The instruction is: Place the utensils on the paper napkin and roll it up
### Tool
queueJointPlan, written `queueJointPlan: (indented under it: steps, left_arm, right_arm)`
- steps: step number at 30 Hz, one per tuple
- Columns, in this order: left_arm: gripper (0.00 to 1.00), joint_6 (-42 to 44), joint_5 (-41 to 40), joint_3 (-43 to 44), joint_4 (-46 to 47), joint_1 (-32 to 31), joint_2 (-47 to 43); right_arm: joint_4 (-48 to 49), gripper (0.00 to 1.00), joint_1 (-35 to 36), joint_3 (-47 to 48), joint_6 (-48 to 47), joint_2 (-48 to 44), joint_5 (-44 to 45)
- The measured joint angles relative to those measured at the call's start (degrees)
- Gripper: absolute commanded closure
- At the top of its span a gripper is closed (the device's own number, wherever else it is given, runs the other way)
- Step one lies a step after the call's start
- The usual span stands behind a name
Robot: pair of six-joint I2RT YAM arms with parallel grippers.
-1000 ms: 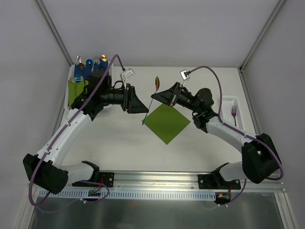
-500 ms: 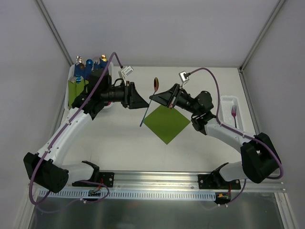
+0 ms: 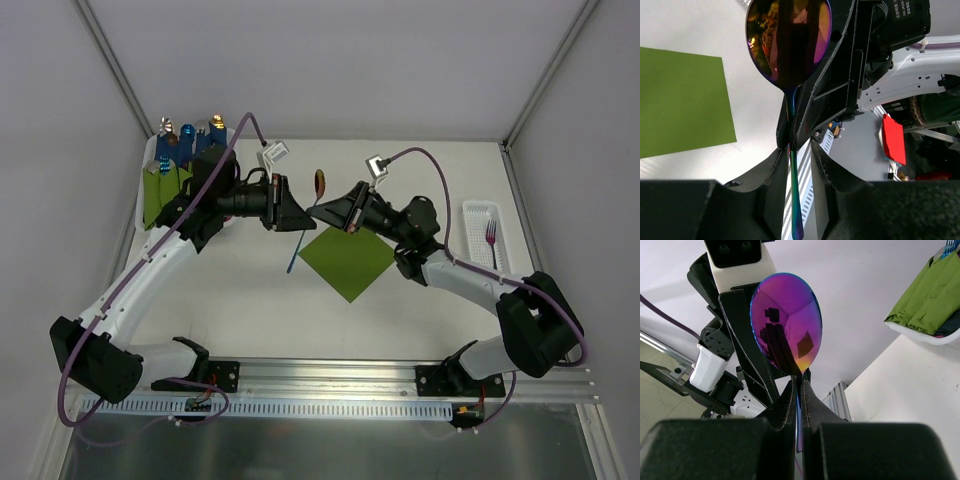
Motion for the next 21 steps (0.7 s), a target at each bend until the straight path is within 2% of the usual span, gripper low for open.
queueJointPlan:
  steps: [7, 14, 21]
  left_arm:
    - [0.67, 0.0, 0.0, 0.2, 0.0, 0.0, 0.4]
    - [0.66, 0.3, 0.0, 0.2, -0.1, 0.0, 0.9]
    - [0.69, 1.0, 0.0, 0.3, -1.1, 0.0, 1.2]
  right_arm:
    - [2.0, 1.00, 0.0, -0.8, 0.9, 0.6, 0.5]
    - [4.5, 1.00, 0.0, -2.8, 1.5, 1.1, 1.5]
    - [5.3, 1.00, 0.0, -5.0, 1.7, 0.6, 2.4]
